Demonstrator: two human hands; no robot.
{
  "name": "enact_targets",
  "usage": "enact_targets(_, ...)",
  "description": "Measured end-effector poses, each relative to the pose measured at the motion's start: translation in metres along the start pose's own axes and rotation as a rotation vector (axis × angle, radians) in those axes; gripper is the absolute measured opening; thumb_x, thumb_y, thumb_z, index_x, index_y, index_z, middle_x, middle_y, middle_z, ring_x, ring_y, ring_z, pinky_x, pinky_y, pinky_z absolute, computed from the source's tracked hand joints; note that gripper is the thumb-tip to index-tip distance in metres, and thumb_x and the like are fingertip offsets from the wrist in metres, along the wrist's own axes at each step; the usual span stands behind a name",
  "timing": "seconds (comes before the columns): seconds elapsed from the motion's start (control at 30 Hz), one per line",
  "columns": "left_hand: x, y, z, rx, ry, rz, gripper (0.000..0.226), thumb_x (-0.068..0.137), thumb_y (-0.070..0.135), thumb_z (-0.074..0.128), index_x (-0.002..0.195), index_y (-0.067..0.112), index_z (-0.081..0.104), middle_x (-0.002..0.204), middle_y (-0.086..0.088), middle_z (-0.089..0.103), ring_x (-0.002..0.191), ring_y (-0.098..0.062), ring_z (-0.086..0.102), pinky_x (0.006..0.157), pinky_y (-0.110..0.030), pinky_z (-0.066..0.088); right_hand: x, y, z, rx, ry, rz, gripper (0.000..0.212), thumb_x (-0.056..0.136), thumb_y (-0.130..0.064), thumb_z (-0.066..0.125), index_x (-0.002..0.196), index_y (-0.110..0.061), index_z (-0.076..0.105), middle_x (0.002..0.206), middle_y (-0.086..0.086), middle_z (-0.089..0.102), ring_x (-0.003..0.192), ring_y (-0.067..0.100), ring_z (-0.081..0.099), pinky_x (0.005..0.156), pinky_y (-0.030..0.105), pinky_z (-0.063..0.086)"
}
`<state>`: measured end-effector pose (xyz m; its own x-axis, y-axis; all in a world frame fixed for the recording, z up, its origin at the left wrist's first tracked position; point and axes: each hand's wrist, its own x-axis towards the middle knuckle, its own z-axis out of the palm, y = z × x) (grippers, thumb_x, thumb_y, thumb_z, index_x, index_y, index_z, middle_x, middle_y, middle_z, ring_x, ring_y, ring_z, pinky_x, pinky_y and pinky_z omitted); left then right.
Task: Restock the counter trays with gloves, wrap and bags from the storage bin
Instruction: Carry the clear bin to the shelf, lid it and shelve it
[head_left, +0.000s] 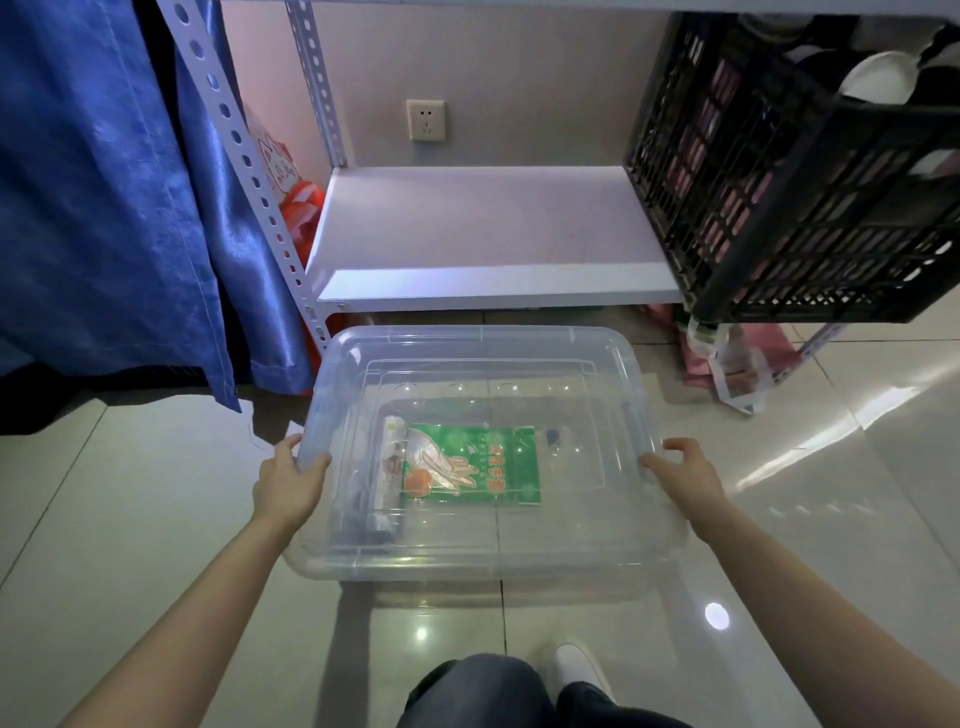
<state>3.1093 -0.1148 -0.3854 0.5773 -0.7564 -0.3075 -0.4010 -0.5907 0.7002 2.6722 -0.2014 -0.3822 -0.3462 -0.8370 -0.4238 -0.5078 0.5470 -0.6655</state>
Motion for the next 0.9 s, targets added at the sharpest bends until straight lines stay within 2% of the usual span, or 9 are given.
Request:
enact_targets(0.07, 0.004, 0.001, 0.001, -0.027, -0.074, -0.067, 0.057, 0.095, 0.047, 0.043, 0.144, 0.025, 0.026, 0.136, -0.019, 0.049, 0.116, -0.041, 0.050, 0.099, -0.051, 0.041, 0.009, -0.002, 0.002, 0.059, -0.075, 0.005, 0.066, 0.083, -0.044, 0.066, 0.139, -0.021, 0.039, 0.133, 0.017, 0.049, 0.111, 0.036, 0.054, 0.096, 0.048, 0.047)
enact_targets(0.13, 0.007, 0.001, 0.000, -0.166, -0.152, -0.162, 0.063, 0.094, 0.053, 0.040, 0.148, 0.032, 0.013, 0.147, -0.014, 0.038, 0.124, -0.040, 0.045, 0.101, -0.050, 0.038, 0.015, -0.002, 0.003, 0.111, -0.127, 0.014, 0.074, 0.085, -0.046, 0.065, 0.145, -0.020, 0.030, 0.141, 0.015, 0.045, 0.118, 0.037, 0.052, 0.100, 0.051, 0.045)
enact_targets(0.2, 0.008, -0.002, -0.003, -0.247, -0.146, -0.183, 0.068, 0.093, 0.049, 0.048, 0.148, 0.030, 0.013, 0.147, -0.014, 0.036, 0.122, -0.038, 0.048, 0.098, -0.048, 0.041, 0.017, 0.000, 0.003, 0.148, -0.106, 0.029, 0.081, 0.080, -0.043, 0.072, 0.145, -0.018, 0.031, 0.140, 0.016, 0.045, 0.116, 0.038, 0.054, 0.095, 0.048, 0.048)
enact_targets(0.27, 0.007, -0.004, -0.005, -0.200, -0.021, -0.107, 0.071, 0.088, 0.041, 0.061, 0.146, 0.022, 0.024, 0.137, -0.019, 0.044, 0.111, -0.036, 0.054, 0.092, -0.047, 0.046, 0.018, 0.001, 0.002, 0.121, 0.009, 0.019, 0.087, 0.071, -0.039, 0.081, 0.142, -0.015, 0.037, 0.137, 0.018, 0.048, 0.115, 0.037, 0.054, 0.093, 0.047, 0.049)
enact_targets(0.37, 0.004, 0.002, -0.002, -0.076, 0.130, 0.009, 0.067, 0.084, 0.033, 0.069, 0.140, 0.014, 0.038, 0.119, -0.018, 0.045, 0.090, -0.031, 0.055, 0.086, -0.049, 0.052, 0.016, -0.006, 0.001, 0.063, 0.088, -0.027, 0.080, 0.069, -0.034, 0.084, 0.137, -0.014, 0.047, 0.124, 0.022, 0.054, 0.104, 0.037, 0.058, 0.091, 0.045, 0.050)
enact_targets(0.43, 0.003, 0.007, 0.002, -0.019, 0.139, 0.033, 0.060, 0.085, 0.032, 0.067, 0.136, 0.009, 0.044, 0.119, -0.018, 0.045, 0.091, -0.030, 0.054, 0.088, -0.047, 0.049, 0.015, -0.011, 0.002, 0.079, 0.081, -0.032, 0.072, 0.072, -0.031, 0.082, 0.135, -0.014, 0.051, 0.115, 0.021, 0.060, 0.096, 0.036, 0.061, 0.088, 0.045, 0.052)
enact_targets(0.57, 0.005, 0.005, 0.004, 0.014, 0.123, 0.074, 0.052, 0.087, 0.031, 0.065, 0.129, 0.006, 0.046, 0.117, -0.017, 0.060, 0.100, -0.035, 0.057, 0.083, -0.044, 0.047, 0.012, -0.012, 0.008, 0.139, 0.116, -0.048, 0.062, 0.077, -0.025, 0.078, 0.133, -0.010, 0.054, 0.122, 0.014, 0.064, 0.105, 0.034, 0.060, 0.095, 0.044, 0.048)
enact_targets(0.7, -0.001, 0.005, 0.009, 0.066, 0.230, 0.112, 0.046, 0.089, 0.029, 0.062, 0.127, 0.005, 0.052, 0.112, -0.019, 0.065, 0.098, -0.039, 0.059, 0.086, -0.050, 0.048, 0.006, -0.010, 0.015, 0.191, 0.172, -0.051, 0.055, 0.078, -0.020, 0.076, 0.130, -0.011, 0.058, 0.123, 0.010, 0.066, 0.106, 0.030, 0.061, 0.097, 0.041, 0.048)
enact_targets(0.9, -0.008, 0.012, 0.017, 0.106, 0.361, 0.186, 0.029, 0.091, 0.020, 0.060, 0.115, 0.006, 0.061, 0.093, -0.022, 0.070, 0.084, -0.043, 0.061, 0.077, -0.042, 0.048, 0.001, -0.017, 0.019, 0.133, 0.235, -0.079, 0.048, 0.083, -0.017, 0.070, 0.129, -0.017, 0.059, 0.122, 0.008, 0.067, 0.101, 0.030, 0.064, 0.086, 0.030, 0.045)
